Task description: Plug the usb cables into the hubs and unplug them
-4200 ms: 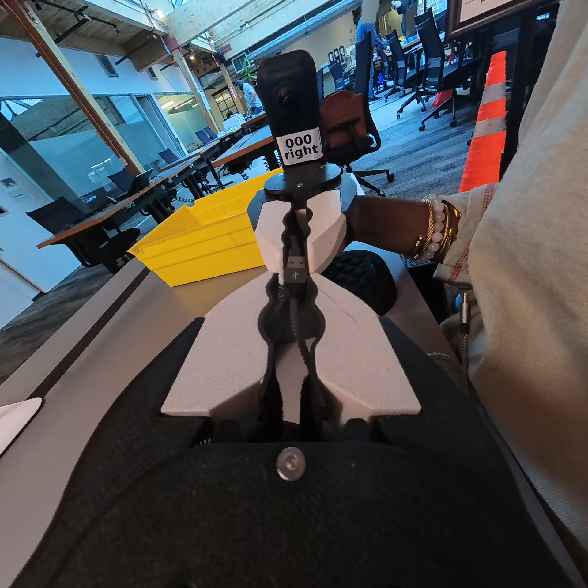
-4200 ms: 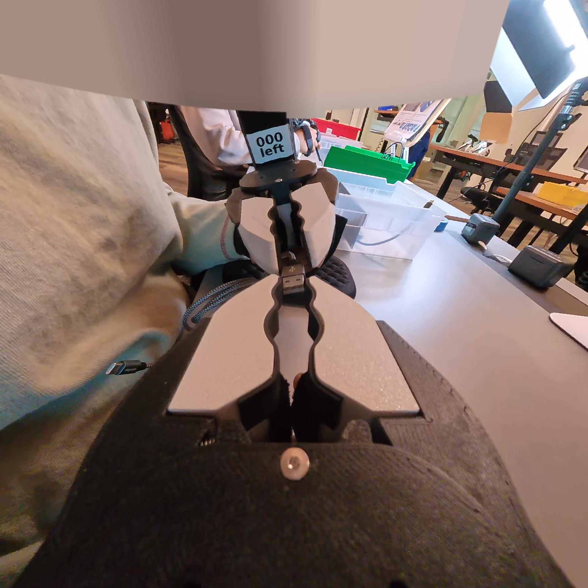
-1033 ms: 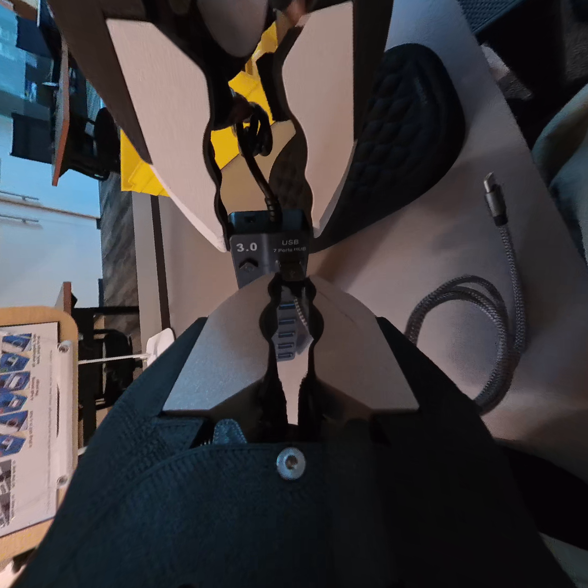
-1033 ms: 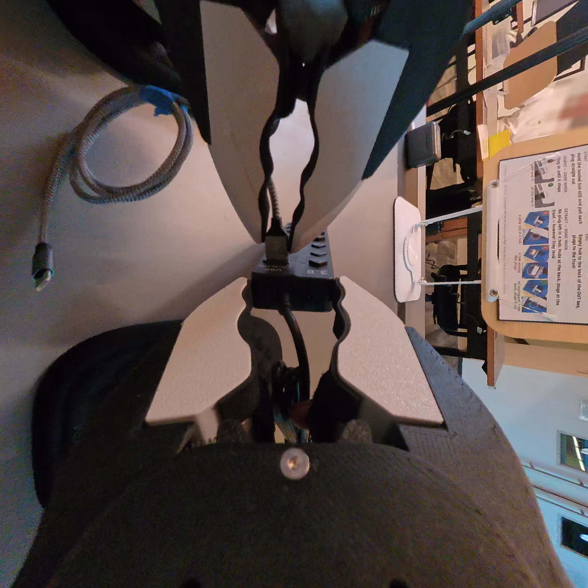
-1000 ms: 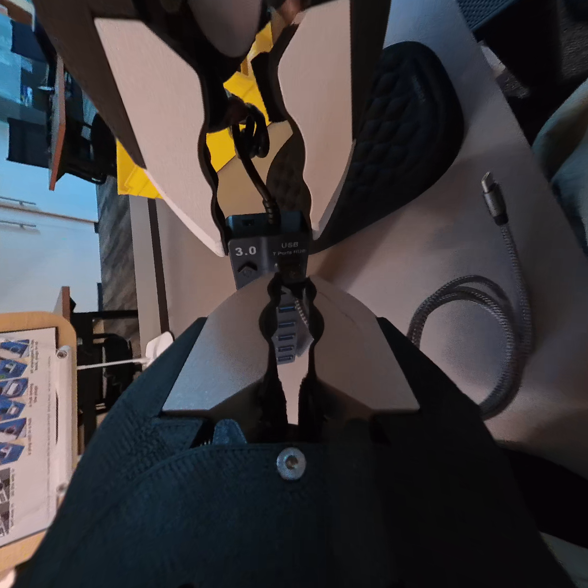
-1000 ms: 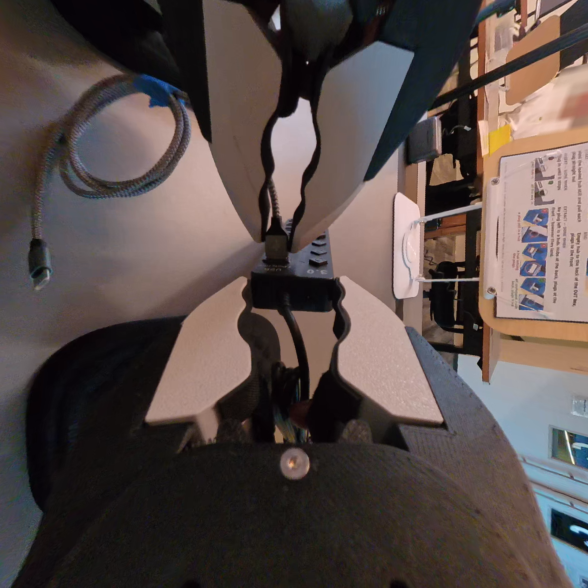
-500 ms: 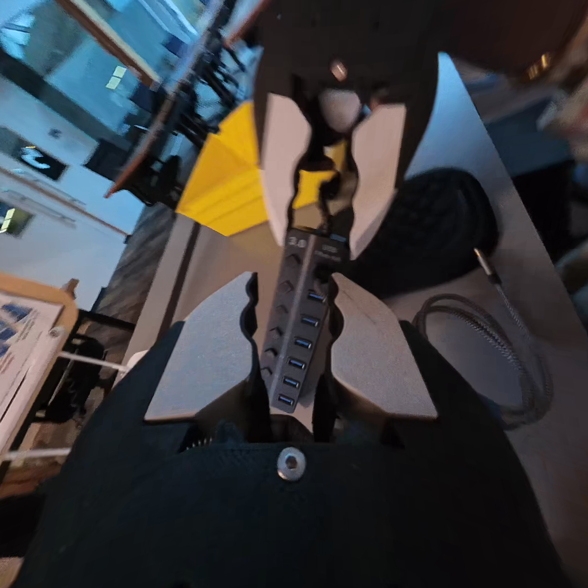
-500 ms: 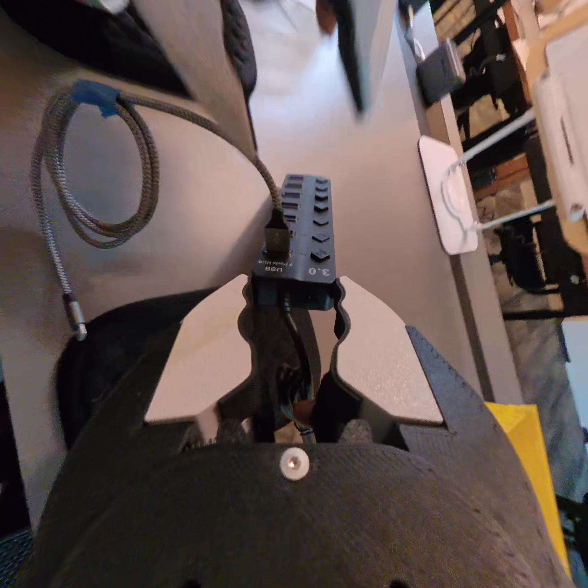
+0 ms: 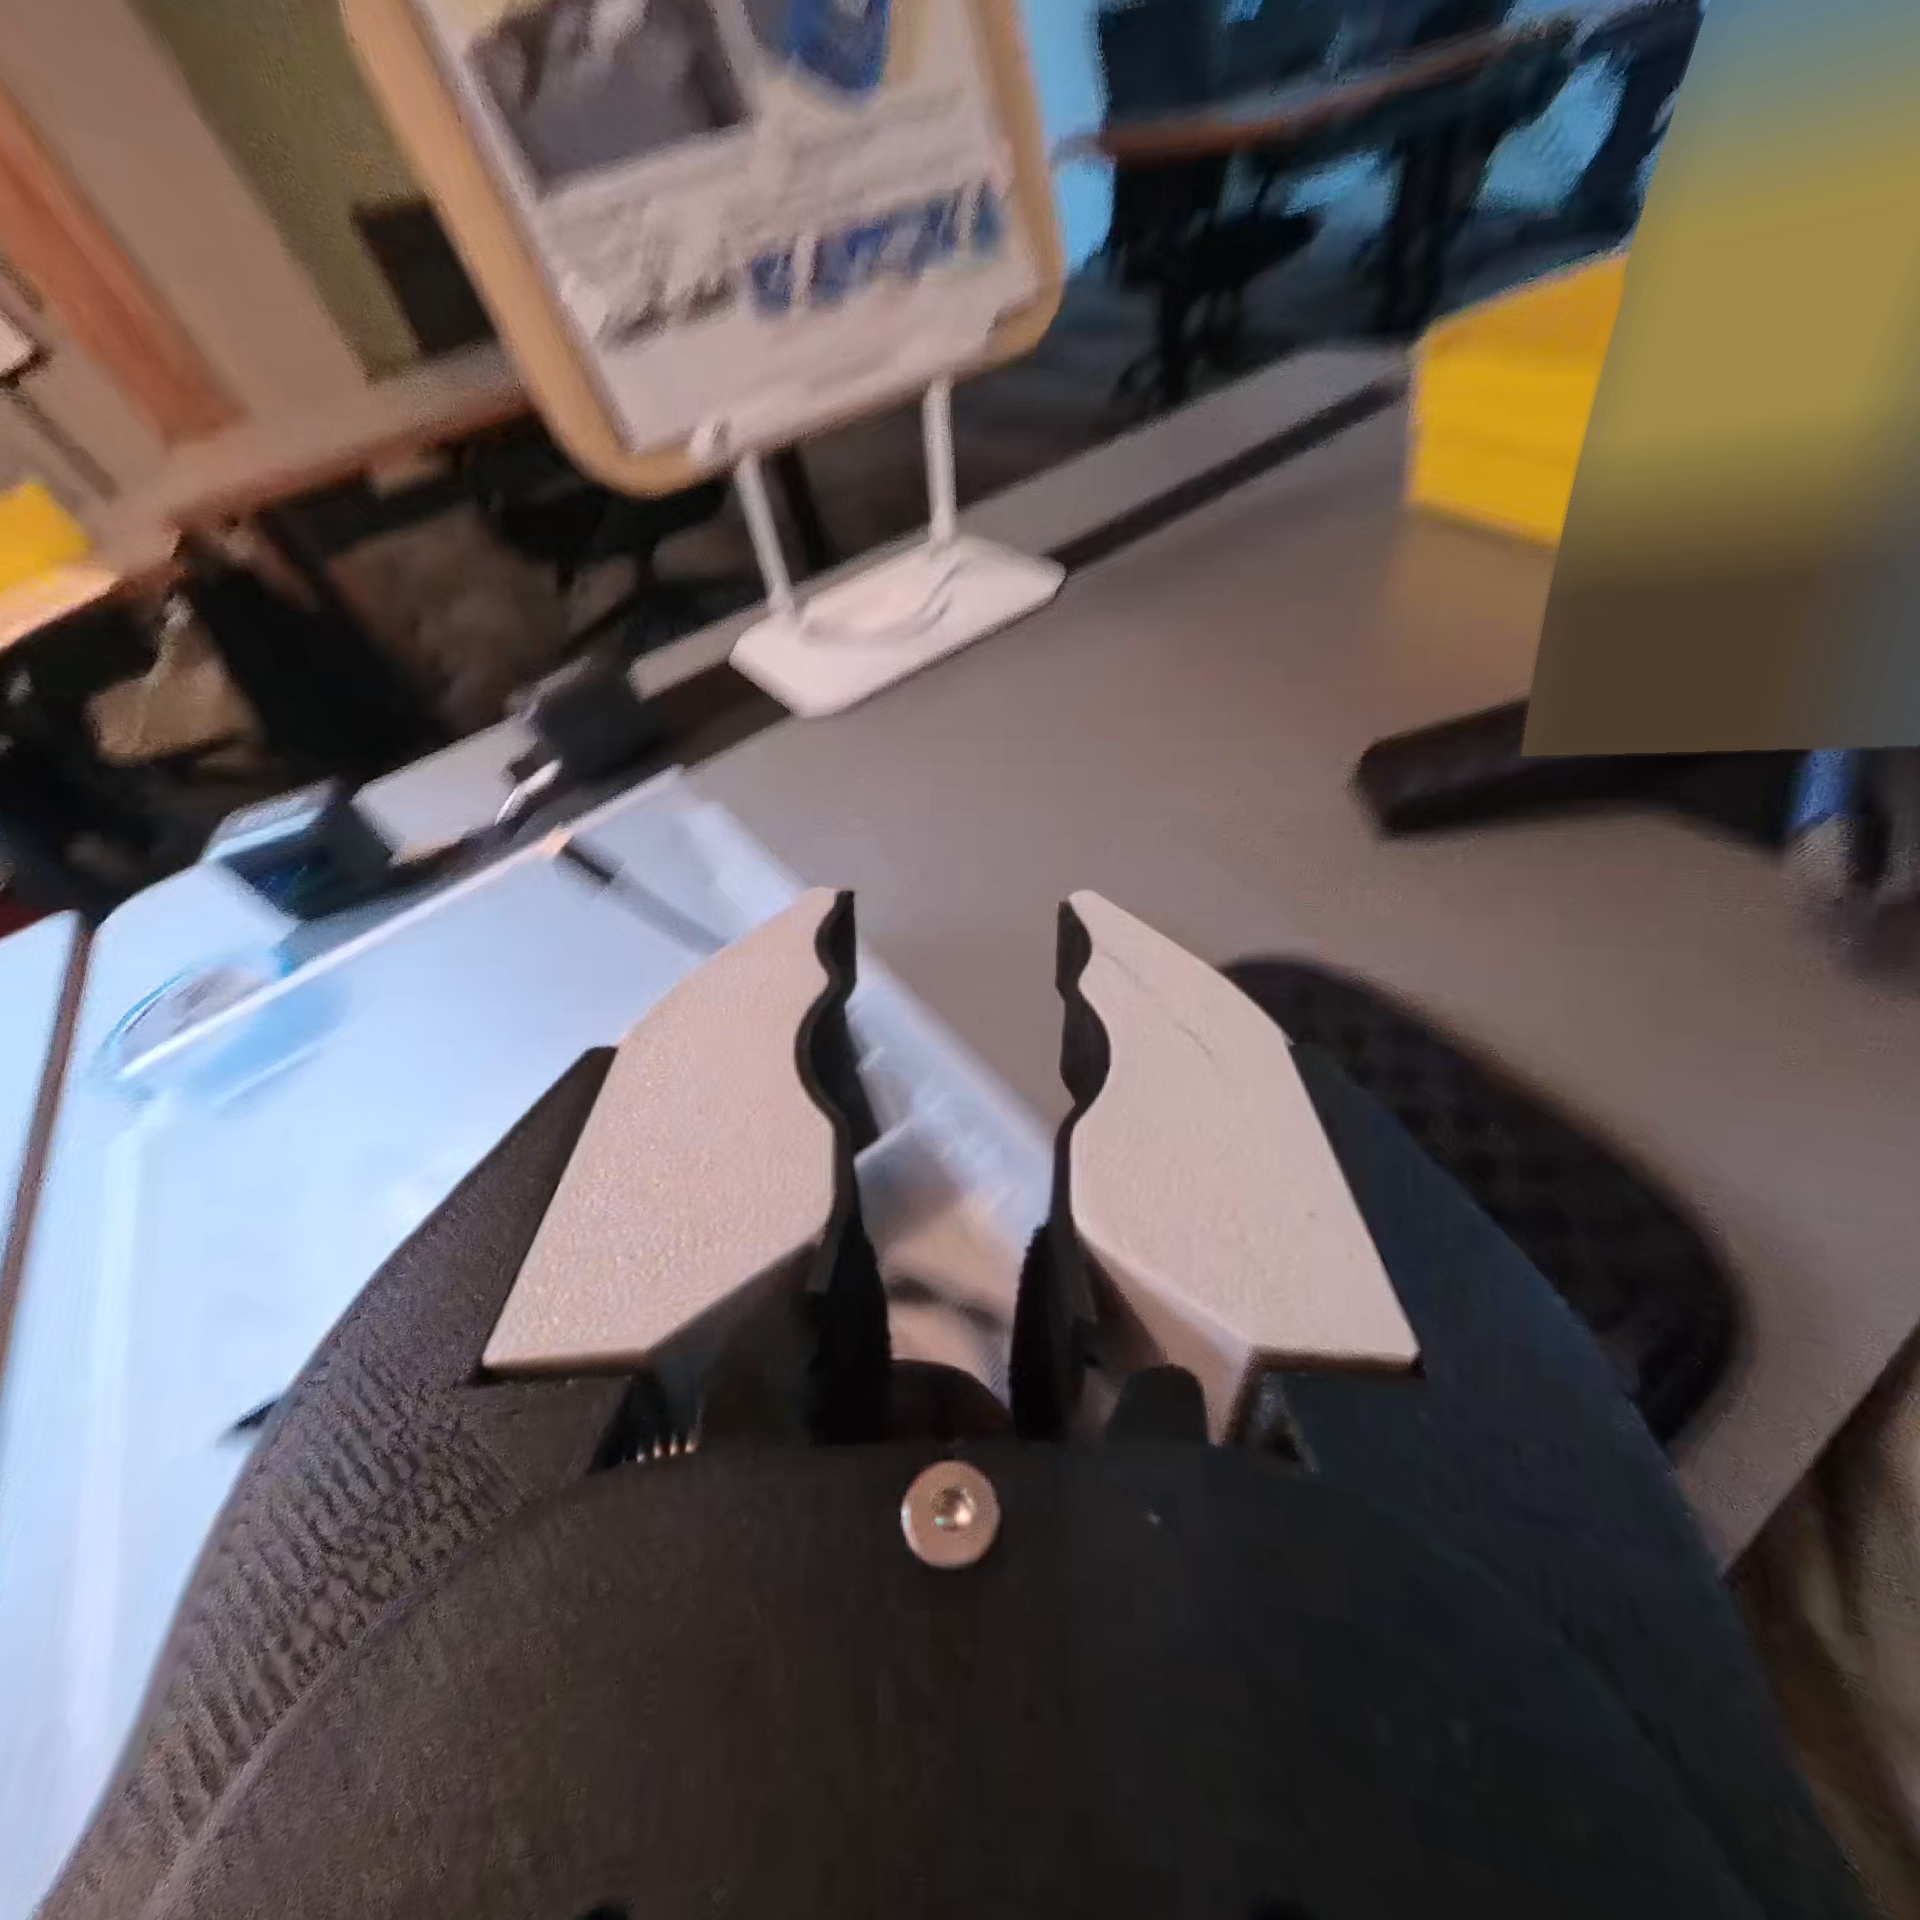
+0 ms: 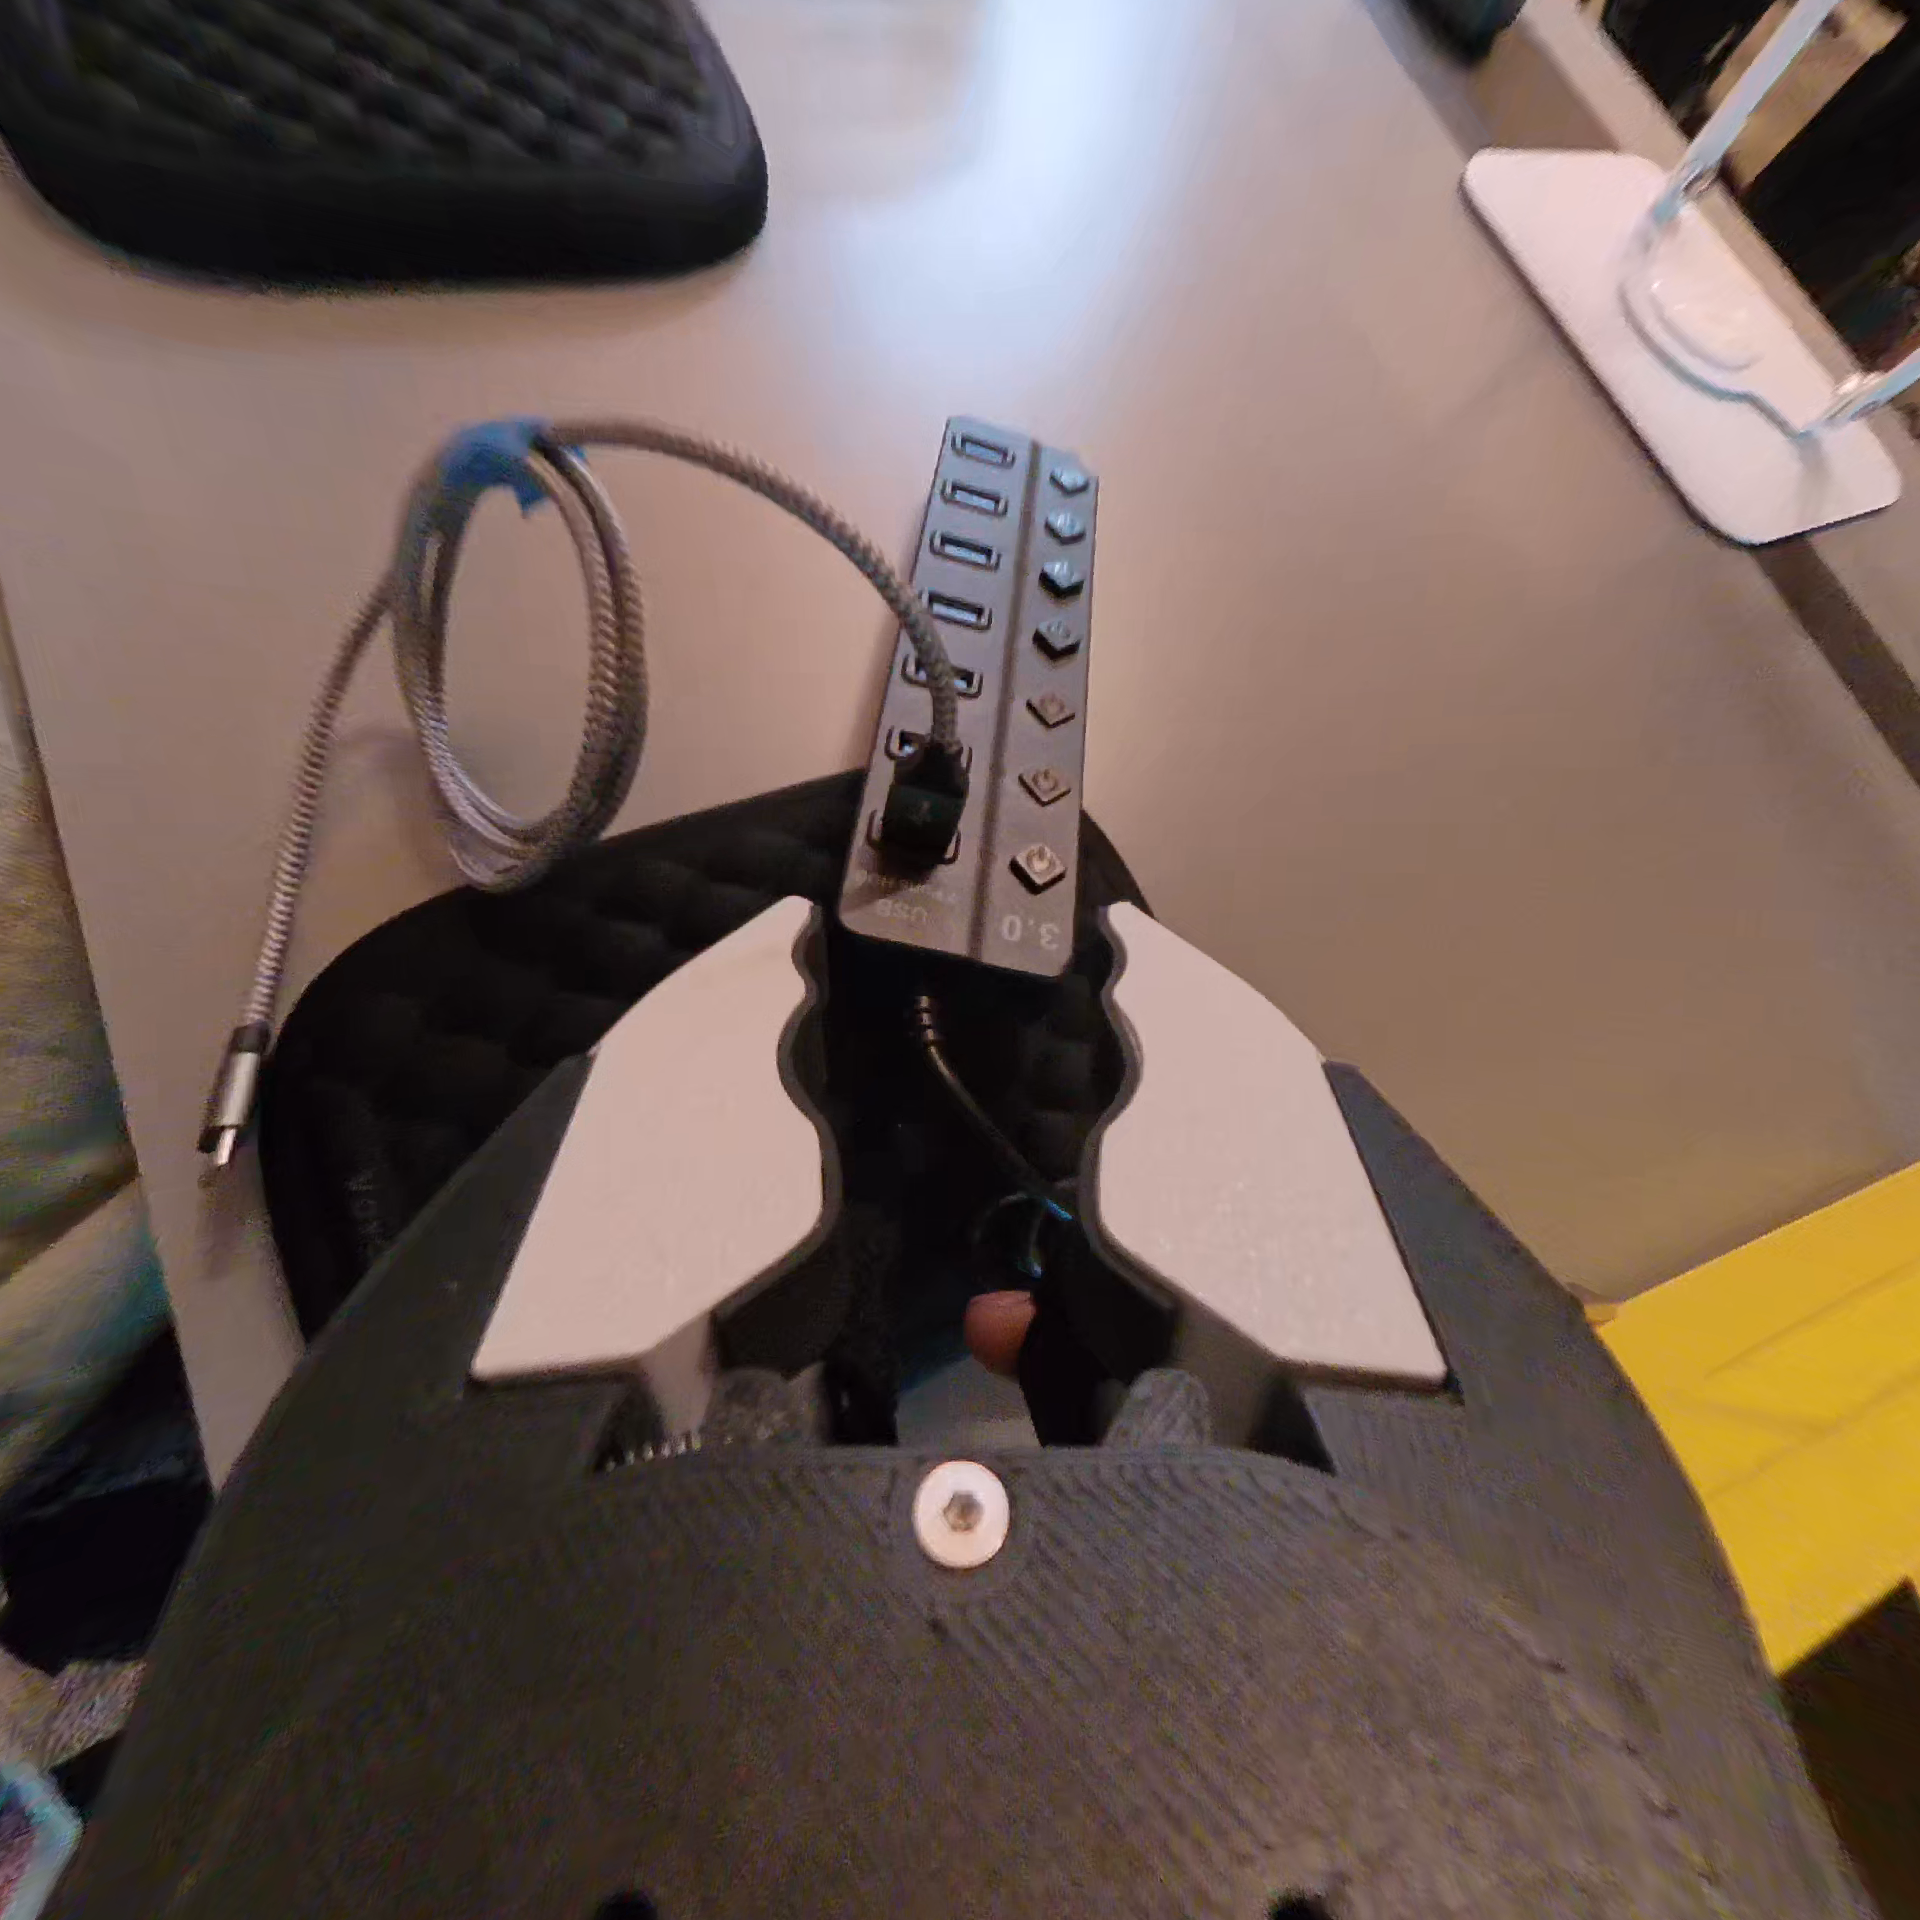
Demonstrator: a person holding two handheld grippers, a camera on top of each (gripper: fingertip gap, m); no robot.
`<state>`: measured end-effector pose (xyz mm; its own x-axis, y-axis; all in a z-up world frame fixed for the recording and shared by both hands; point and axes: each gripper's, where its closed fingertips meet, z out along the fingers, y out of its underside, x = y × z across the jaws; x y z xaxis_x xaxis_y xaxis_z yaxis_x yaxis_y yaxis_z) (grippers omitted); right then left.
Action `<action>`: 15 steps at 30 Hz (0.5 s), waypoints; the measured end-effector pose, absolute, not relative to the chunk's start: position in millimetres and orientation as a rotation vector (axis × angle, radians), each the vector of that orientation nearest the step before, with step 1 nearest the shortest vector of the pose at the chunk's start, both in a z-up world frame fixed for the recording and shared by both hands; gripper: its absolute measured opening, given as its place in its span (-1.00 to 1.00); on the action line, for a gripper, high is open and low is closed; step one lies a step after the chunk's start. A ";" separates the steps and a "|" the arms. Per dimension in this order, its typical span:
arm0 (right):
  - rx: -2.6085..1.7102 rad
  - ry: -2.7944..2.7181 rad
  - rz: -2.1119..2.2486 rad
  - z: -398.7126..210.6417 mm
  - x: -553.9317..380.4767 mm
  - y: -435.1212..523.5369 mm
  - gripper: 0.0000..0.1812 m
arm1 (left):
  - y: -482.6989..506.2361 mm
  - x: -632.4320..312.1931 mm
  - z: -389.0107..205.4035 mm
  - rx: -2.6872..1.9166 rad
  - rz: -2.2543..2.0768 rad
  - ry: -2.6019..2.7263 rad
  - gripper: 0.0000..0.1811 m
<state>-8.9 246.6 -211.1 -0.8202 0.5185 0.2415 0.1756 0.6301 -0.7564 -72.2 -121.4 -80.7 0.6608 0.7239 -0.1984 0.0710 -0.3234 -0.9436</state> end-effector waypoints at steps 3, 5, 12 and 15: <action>-0.541 -2.329 1.152 -193.8 -5.7 250.1 -0.44 | -156.8 -79.5 -118.0 -2.099 0.788 -0.475 -0.61; -0.516 -2.280 1.179 -182.3 -2.3 253.8 -0.45 | -164.6 -79.6 -144.6 -2.277 0.680 -0.297 -0.61; -0.390 -2.174 1.236 -154.7 6.4 246.5 -0.52 | -189.5 -108.0 -210.3 -2.790 0.433 -0.102 -0.69; -0.333 -2.156 1.219 -151.0 7.3 241.9 -0.55 | -195.0 -119.5 -224.3 -2.876 0.419 -0.061 -0.71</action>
